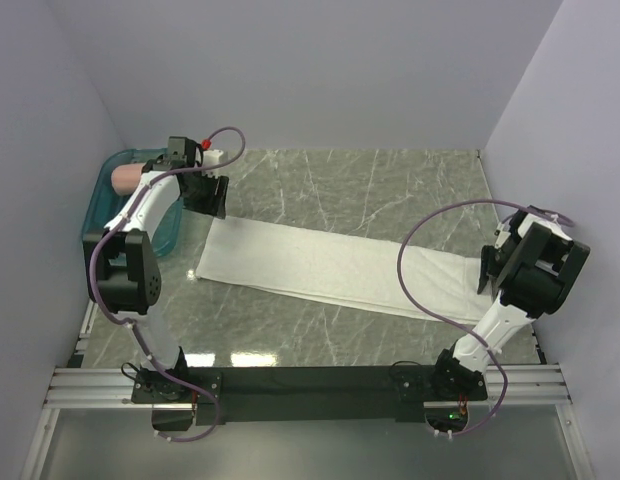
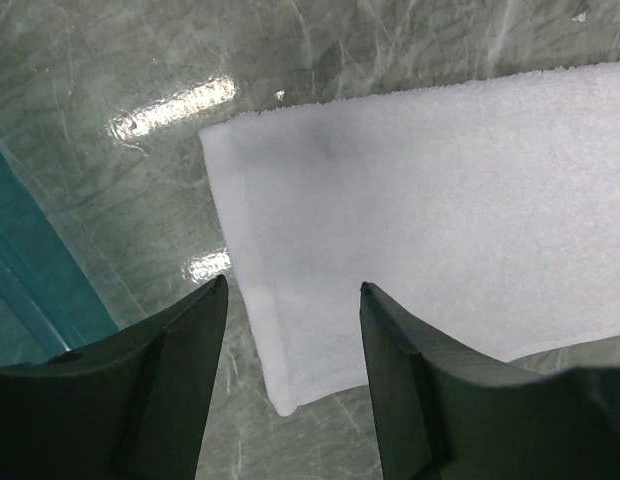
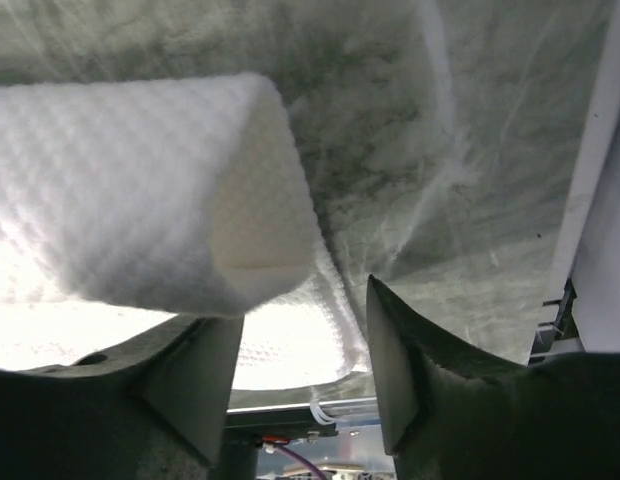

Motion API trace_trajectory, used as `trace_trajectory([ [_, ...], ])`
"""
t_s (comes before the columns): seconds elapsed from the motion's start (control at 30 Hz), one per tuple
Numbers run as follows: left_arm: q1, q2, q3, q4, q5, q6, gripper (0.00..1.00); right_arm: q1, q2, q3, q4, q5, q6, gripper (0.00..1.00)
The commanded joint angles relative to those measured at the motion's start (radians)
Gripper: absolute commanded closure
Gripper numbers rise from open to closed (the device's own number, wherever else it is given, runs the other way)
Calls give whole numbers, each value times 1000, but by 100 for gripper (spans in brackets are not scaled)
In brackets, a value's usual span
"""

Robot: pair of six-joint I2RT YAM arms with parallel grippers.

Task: Roll the towels
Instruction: Fold the towel

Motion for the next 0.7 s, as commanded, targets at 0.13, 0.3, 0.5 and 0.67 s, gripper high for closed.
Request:
trace_trajectory([
  [0.13, 2, -37, 14, 1, 32, -12, 39, -1, 132, 19, 19, -32, -61, 50],
  [0.3, 2, -43, 37, -8, 32, -9, 39, -4, 176, 6, 37, -15, -73, 57],
  [0.5, 5, -68, 18, -7, 32, 2, 39, -7, 153, 19, 10, -30, -81, 100],
  [0.67, 10, -93, -12, -4, 47, 4, 40, -6, 9, 102, -96, -63, -73, 100],
])
